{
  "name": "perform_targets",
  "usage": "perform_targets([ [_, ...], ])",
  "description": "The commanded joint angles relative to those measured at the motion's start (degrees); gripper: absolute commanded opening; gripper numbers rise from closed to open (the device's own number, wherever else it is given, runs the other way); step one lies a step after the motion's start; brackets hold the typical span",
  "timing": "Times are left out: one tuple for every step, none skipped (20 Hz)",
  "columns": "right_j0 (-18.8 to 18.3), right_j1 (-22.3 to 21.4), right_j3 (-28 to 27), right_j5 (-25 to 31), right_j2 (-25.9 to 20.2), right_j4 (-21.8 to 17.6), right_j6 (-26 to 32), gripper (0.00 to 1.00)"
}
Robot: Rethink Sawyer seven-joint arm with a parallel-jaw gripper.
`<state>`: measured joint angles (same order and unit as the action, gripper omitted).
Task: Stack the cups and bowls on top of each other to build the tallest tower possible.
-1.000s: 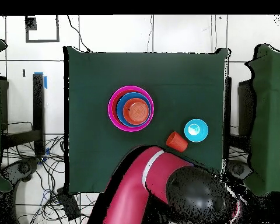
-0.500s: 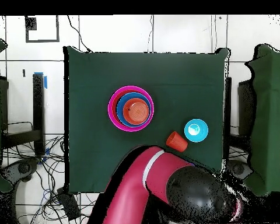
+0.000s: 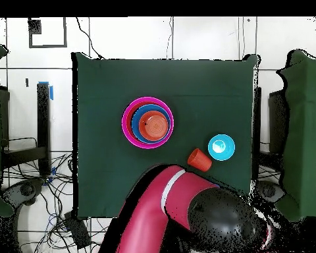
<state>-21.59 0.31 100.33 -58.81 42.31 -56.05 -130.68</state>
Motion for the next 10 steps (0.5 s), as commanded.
perform_targets([
  [0.5,0.8,-6.9,0.4,-9.4,-1.3,3.1,1.0],
  [0.8,0.4,-6.4,0.7,-9.1,-1.3,2.9,1.0],
  [1.2,0.0,-6.0,1.0,-8.8,-1.3,2.7,1.0],
  [1.7,-0.5,-5.3,1.5,-8.4,-1.5,2.1,1.0],
  [2.5,-1.4,-4.4,2.2,-7.8,-1.7,1.5,1.0],
  [3.4,-2.4,-3.5,2.9,-7.0,-2.0,0.7,1.0],
  [4.3,-3.4,-2.6,3.6,-6.2,-2.7,-0.4,1.0],
  [5.3,-4.5,-1.8,4.4,-5.4,-3.3,-1.5,1.0],
  [6.1,-5.4,-1.0,5.0,-4.8,-4.0,-2.4,1.0],
  [6.6,-6.1,-0.4,5.4,-4.3,-4.5,-3.2,1.0],
])
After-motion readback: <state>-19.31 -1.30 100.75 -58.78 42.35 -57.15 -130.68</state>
